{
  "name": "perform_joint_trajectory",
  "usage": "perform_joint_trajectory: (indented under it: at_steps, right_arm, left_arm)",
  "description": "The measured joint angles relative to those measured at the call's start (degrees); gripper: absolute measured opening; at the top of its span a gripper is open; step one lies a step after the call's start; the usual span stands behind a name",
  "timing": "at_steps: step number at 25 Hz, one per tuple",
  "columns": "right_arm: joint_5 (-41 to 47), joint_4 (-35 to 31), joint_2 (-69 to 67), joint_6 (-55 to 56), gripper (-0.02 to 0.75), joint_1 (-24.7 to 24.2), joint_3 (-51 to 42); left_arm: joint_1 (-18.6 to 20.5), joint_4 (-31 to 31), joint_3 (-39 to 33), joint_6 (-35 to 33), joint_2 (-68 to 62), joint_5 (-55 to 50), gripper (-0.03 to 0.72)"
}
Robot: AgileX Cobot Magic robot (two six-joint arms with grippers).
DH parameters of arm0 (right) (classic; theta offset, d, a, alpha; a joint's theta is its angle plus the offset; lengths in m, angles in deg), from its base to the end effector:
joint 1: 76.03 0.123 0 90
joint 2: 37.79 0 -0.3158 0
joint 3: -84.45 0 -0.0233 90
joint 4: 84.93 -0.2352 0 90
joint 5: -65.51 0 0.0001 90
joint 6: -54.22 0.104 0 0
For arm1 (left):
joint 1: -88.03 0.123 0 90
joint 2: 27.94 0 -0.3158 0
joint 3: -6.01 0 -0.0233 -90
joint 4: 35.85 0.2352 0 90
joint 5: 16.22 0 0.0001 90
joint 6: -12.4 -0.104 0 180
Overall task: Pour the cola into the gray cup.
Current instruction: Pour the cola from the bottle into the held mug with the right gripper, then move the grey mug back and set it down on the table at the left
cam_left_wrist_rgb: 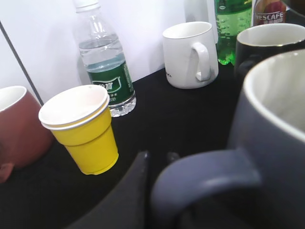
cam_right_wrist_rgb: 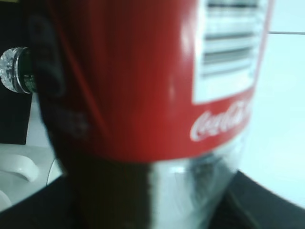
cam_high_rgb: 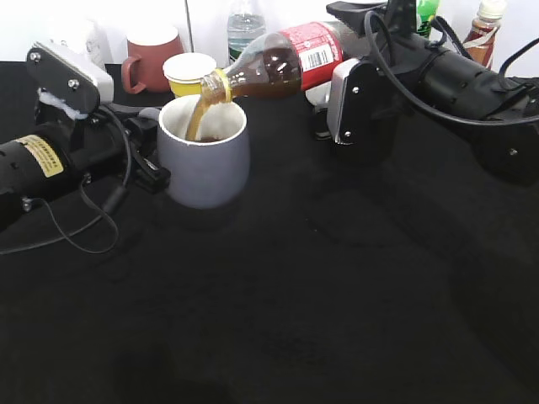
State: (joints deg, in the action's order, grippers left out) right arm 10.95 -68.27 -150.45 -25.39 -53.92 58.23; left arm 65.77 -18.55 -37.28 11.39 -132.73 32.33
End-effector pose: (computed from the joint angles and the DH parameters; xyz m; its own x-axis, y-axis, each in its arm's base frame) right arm 0.3566 0.1711 0.2604 0.5824 -0.8129 0.0089 0.0673 0.0374 -0.9970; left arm 0.2914 -0.1443 0.2218 -0.0446 0.2491 -0.9674 0.5961 0.7837 0.1743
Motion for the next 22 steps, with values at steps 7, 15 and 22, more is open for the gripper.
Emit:
perform_joint_trajectory:
  at_steps: [7,15,22]
  right_arm:
    - [1.4,0.0,0.0,7.0,0.384,0.0,0.1]
    - [1.6,0.0,0.0,46.8,0.384,0.0,0.1]
    - [4.4,-1.9,2.9,83.5,0.384,0.0,-0.6]
  left_arm:
    - [0.0,-0.1,0.0,-0.2,0.0,0.4,0.062]
    - [0.0,-0.7,0.0,-0.2,0.0,0.9,0.062]
    - [1.8,-6.3,0.0,-0.4,0.0,0.9,0.062]
